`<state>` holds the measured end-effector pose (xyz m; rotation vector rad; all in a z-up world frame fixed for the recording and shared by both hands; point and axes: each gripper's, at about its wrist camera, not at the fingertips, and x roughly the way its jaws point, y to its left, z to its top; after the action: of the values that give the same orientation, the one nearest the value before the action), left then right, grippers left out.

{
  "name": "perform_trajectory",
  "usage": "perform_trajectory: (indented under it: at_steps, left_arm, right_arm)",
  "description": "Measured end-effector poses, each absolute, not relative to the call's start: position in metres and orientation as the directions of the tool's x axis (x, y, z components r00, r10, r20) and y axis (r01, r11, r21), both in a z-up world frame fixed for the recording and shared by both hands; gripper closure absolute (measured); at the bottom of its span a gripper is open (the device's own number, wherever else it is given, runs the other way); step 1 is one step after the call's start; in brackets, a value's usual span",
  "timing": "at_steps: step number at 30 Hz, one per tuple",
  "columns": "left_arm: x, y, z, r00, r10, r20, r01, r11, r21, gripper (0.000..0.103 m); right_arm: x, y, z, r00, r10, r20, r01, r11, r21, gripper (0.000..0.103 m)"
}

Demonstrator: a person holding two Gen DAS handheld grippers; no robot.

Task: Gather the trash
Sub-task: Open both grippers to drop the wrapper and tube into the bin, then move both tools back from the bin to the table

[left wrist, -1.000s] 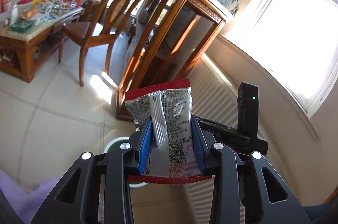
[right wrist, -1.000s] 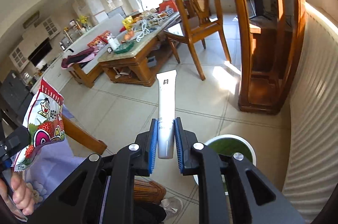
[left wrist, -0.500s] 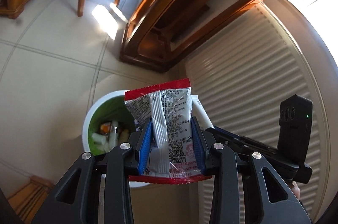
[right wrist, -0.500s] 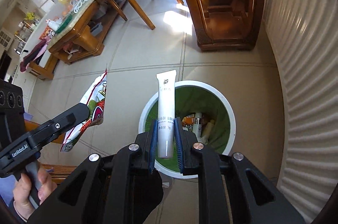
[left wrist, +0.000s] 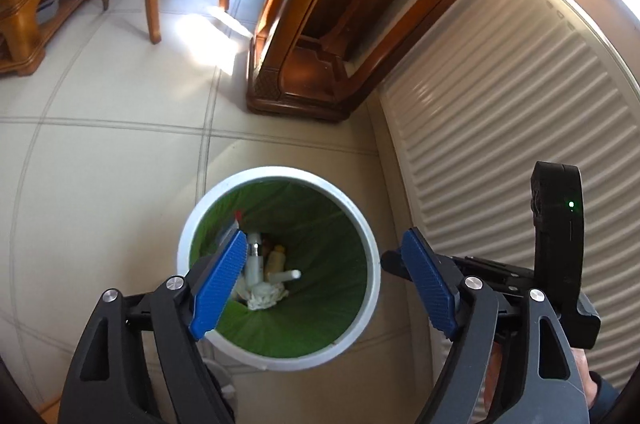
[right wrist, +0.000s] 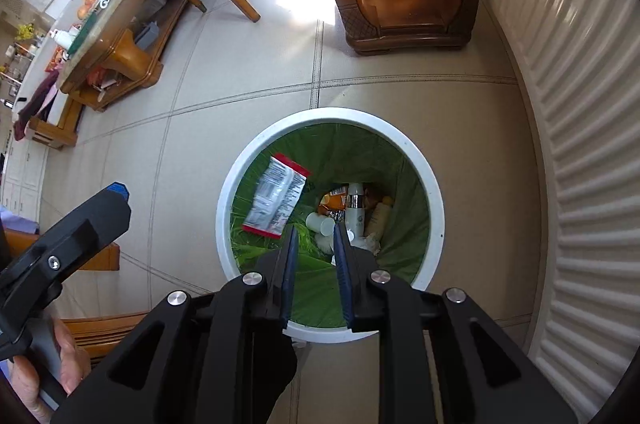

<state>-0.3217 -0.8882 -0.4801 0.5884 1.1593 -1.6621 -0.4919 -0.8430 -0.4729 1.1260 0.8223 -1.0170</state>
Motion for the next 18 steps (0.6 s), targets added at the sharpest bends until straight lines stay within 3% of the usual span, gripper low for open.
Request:
perform_trajectory:
  at_steps: [3, 5, 7, 13, 18]
  left_arm:
    - [-0.319, -0.881, -0.444, -0.36, -0.514, -0.778, 0.921, -0.061, -0.386, 0.019]
    - [-0.314, -0.873, -0.413, -0.323, -0.575, -0.752, 0.932, -0.055, -0.358, 0.009]
    - [-0.308, -0.863, -0.378, -0.307, -0.631, -0.712, 0.936, -0.063, -0.347, 0.005]
    - [-0.281, -0.827, -0.266, -0.265, -0.711, -0.651, 0.934, -0.023, -0.356, 0.005]
    - [-0.277, -0.786, -0.199, -0.351, -0.749, -0.562, 0.917, -0.153, -0.368, 0.005]
  right_arm:
    - [-0.495, -0.844, -0.458, 0.34, -0.268, -0.902, 0.94, 0.097, 0.326, 0.082]
    - [-0.494, -0.846, -0.442, 0.344, -0.315, -0.885, 0.939, 0.1, 0.33, 0.082]
    - [-0.49, -0.848, -0.423, 0.363, -0.351, -0.863, 0.932, 0.117, 0.344, 0.082]
    - [-0.47, -0.832, -0.342, 0.404, -0.43, -0.807, 0.914, 0.172, 0.367, 0.082]
    - [-0.454, -0.799, -0.26, 0.415, -0.582, -0.699, 0.91, 0.283, 0.304, 0.082]
